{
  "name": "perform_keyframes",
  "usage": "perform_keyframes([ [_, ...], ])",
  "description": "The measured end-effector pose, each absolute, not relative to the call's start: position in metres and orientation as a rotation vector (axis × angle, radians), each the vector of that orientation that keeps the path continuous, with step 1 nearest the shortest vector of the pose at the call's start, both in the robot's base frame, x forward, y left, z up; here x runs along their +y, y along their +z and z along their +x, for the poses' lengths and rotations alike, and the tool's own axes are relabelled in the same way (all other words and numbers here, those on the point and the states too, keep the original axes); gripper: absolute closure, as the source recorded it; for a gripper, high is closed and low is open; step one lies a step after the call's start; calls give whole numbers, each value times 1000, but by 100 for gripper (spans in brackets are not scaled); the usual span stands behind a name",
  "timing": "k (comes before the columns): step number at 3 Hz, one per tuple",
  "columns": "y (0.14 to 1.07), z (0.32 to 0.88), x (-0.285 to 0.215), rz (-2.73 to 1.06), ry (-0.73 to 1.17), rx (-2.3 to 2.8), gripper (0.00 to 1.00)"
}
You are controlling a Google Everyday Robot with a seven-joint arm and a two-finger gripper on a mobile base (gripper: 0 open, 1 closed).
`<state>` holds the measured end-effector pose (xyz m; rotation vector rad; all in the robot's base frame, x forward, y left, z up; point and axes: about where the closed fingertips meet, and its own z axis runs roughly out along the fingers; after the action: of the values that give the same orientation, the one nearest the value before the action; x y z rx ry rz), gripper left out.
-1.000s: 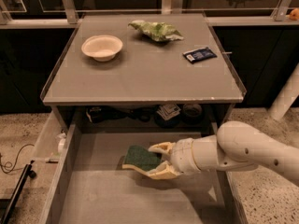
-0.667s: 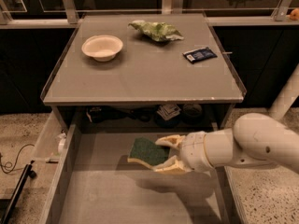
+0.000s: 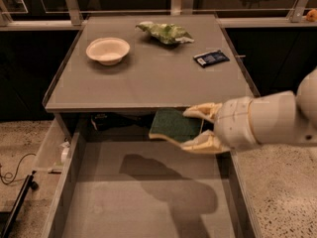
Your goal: Pick sponge from top drawer and place on counter
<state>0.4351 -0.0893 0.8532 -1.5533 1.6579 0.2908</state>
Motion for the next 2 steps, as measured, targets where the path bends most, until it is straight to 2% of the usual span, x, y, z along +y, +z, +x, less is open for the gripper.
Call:
perform_keyframes([
  [1,917,464,-110,-1560,182,1622,100],
  [2,917,464,-109,-1561,182,1622,100],
])
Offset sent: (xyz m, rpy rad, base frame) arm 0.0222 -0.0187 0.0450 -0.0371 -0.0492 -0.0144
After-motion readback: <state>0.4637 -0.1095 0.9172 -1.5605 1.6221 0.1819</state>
